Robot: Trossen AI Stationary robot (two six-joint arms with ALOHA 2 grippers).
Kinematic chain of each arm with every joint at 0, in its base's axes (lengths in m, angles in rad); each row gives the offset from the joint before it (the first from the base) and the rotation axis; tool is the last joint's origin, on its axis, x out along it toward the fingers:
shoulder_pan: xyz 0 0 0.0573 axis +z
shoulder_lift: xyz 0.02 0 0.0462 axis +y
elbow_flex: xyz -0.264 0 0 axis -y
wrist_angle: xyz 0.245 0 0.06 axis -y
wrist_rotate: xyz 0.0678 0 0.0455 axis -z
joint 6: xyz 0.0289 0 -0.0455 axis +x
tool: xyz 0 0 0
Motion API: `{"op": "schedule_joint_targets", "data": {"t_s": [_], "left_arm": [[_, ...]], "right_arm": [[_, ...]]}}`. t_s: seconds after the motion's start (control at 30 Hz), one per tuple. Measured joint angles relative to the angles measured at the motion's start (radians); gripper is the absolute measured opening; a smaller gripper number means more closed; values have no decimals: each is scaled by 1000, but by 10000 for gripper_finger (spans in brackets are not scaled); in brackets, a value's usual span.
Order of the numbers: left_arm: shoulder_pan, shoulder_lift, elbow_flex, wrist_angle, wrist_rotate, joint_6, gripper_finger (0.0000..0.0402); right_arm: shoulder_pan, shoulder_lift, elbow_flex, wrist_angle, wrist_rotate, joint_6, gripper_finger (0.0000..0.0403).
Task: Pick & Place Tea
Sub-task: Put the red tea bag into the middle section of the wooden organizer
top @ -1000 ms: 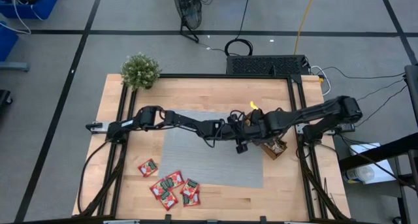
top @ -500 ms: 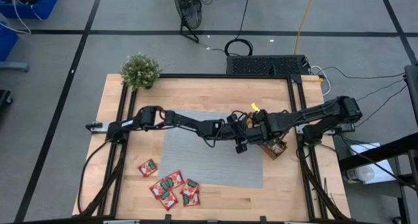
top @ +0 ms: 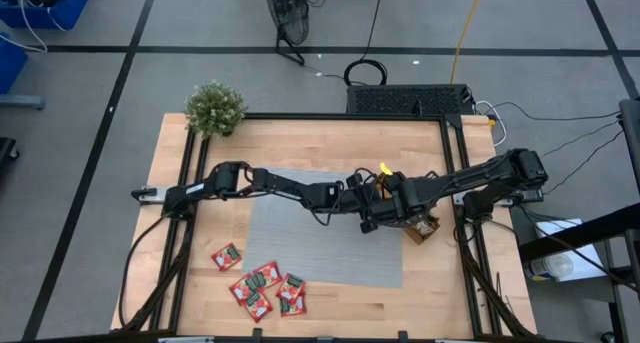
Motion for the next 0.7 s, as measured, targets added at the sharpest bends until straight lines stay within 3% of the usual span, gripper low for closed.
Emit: {"op": "schedule_joint_targets", "data": {"t_s": [0.7], "left_arm": [[0,2,0,-33,-1,-6,79]], "right_arm": [[-8,67,-11,-5,1,-39,0]]}}
